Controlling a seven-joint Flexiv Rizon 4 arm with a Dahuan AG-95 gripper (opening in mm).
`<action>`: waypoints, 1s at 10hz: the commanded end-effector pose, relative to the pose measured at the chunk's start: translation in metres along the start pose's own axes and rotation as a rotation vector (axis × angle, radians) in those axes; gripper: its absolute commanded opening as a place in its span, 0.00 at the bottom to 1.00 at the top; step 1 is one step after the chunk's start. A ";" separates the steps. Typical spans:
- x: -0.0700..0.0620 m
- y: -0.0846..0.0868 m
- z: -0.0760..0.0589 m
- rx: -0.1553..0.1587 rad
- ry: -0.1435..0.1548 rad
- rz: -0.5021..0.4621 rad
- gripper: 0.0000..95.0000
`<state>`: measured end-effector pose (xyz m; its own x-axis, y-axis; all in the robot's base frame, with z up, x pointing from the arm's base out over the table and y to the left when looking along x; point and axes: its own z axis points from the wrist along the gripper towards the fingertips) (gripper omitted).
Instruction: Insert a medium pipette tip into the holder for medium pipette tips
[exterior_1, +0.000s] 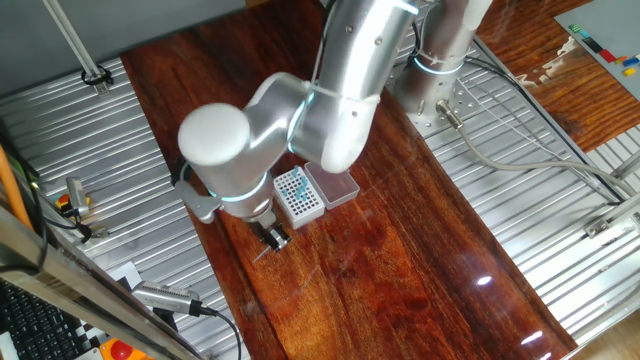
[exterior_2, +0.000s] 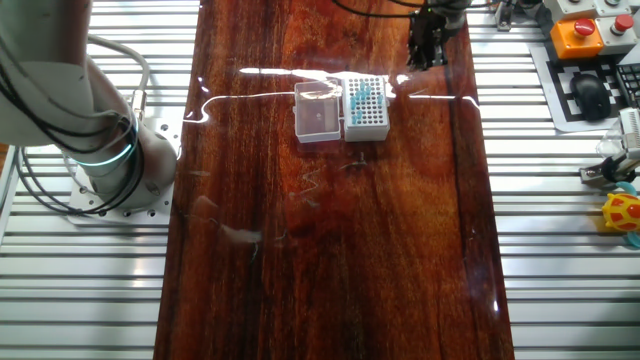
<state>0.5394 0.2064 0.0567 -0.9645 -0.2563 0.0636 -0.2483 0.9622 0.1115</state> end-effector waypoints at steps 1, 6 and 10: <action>-0.003 0.000 0.001 0.044 0.005 0.065 0.00; 0.022 -0.016 -0.016 0.059 0.061 -0.073 0.00; 0.067 -0.078 -0.058 0.028 0.137 -0.238 0.00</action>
<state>0.5047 0.1261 0.1014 -0.9248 -0.3467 0.1567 -0.3482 0.9372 0.0182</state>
